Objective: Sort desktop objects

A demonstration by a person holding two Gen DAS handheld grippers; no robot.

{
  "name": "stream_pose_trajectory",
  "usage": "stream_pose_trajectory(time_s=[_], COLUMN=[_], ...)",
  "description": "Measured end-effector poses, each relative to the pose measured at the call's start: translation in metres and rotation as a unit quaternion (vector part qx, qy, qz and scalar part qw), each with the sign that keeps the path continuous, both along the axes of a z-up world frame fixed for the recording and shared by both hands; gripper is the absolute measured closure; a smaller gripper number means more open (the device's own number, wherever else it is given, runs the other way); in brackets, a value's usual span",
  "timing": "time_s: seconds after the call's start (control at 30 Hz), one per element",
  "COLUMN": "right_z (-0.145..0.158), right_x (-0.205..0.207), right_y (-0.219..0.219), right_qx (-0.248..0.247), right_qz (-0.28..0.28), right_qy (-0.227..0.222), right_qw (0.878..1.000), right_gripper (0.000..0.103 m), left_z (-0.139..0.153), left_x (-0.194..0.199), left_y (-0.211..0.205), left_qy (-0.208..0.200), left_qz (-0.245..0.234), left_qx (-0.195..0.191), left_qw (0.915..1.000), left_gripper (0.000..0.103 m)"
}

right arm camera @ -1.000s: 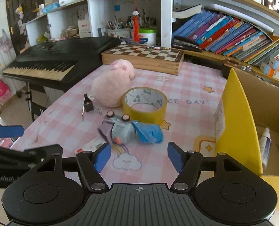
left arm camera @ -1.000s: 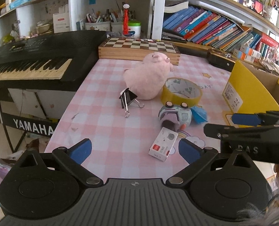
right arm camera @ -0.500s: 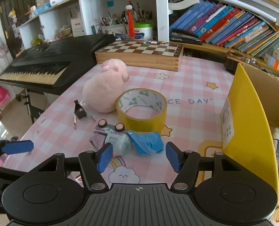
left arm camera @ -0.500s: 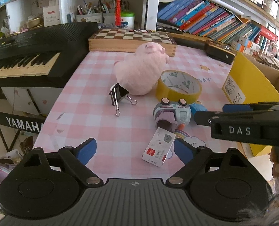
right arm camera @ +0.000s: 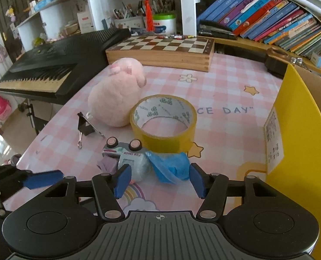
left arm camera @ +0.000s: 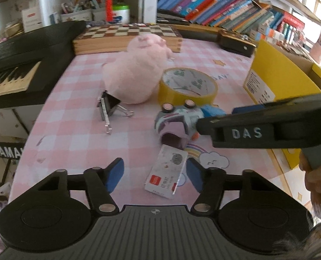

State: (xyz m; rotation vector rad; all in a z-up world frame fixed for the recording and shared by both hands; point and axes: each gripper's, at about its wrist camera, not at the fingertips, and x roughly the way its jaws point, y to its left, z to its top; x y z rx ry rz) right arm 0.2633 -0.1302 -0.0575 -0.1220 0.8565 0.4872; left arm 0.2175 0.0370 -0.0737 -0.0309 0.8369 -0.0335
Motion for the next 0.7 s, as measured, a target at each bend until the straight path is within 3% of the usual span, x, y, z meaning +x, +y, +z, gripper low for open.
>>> stream_pose_trajectory(time_s=[0.23,0.33,0.53,0.7], right_z=[-0.001,-0.005,-0.017,-0.020], right_x=[0.007,0.013,0.028,0.029], right_y=[-0.007,-0.006,-0.005,0.000], right_qx=[0.001,-0.003,0.008,0.001], right_qz=[-0.013,-0.017,-0.036,-0.018], right_qy=[0.008,0.014,0.041,0.033], right_qw=[1.000,1.000,0.998,0.999], right_gripper=[0.047,0.047,0.048,0.058], left_z=[-0.010,-0.010,-0.008,-0.001], left_x=[0.006,0.005,0.002,-0.004], left_y=[-0.010,-0.007,0.003,0.016], left_qy=[0.004,-0.001,0.002,-0.006], left_qz=[-0.033,-0.034,-0.023,0.013], left_qx=[0.012,0.020,0.012,-0.010], left_qw=[0.9994,0.9992,0.9997,0.9998], left_gripper=[0.061,0.073,0.075,0.075])
